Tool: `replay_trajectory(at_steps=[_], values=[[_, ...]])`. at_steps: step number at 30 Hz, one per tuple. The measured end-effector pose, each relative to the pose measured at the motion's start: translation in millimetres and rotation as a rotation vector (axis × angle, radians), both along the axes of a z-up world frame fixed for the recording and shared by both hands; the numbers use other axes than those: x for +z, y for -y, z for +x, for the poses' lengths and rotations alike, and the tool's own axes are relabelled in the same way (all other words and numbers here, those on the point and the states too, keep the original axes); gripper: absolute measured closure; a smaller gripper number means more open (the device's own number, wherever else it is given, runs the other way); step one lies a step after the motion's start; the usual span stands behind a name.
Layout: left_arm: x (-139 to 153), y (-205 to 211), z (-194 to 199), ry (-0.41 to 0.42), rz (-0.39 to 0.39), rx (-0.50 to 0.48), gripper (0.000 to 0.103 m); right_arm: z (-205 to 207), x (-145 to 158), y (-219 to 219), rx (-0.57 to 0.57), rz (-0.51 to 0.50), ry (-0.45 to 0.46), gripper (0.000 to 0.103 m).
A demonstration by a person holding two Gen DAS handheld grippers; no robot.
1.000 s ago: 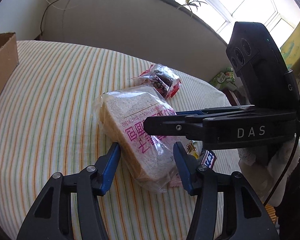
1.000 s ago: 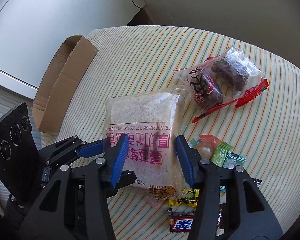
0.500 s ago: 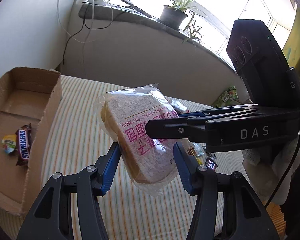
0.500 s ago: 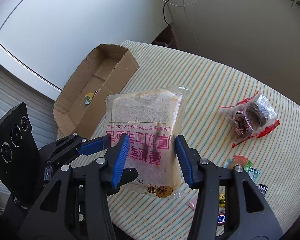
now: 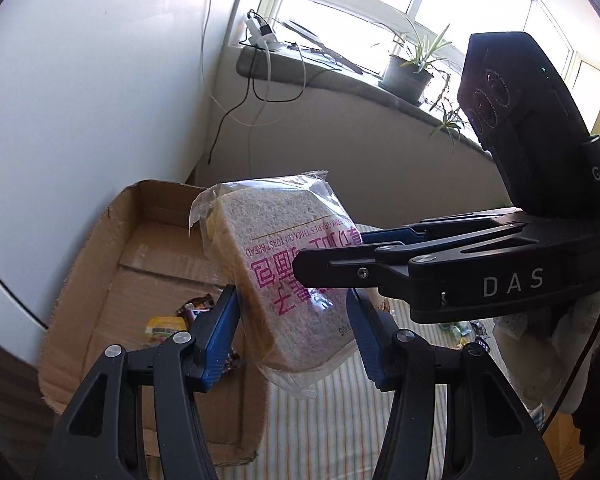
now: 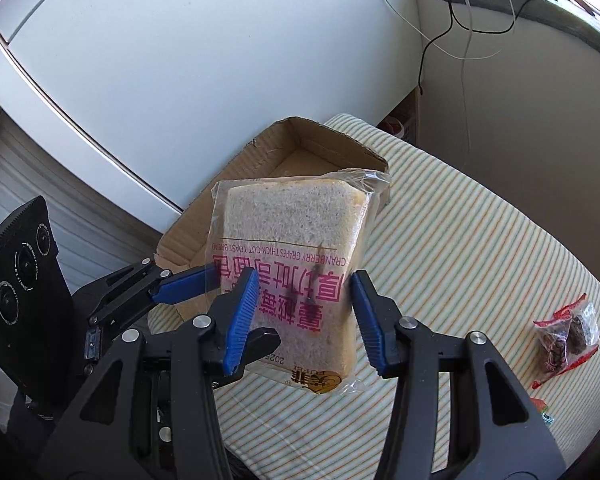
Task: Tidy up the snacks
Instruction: 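Carry the bread loaf into the cardboard box and open the right tool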
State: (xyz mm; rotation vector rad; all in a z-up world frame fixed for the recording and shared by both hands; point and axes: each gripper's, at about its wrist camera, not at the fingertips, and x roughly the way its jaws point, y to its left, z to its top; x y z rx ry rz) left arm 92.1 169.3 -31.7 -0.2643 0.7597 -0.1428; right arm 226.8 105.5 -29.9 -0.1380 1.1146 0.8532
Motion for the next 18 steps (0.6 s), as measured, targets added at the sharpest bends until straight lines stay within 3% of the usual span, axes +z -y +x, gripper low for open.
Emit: replay_trajectory(at_steps=[9, 18], values=[[-11, -62, 13, -0.027, 0.015, 0.106, 0.05, 17, -14, -77, 0.068, 0.015, -0.017, 0.053], [-22, -76, 15, -0.062, 0.05, 0.157, 0.05, 26, -23, -107, 0.076, -0.024, 0.042, 0.052]])
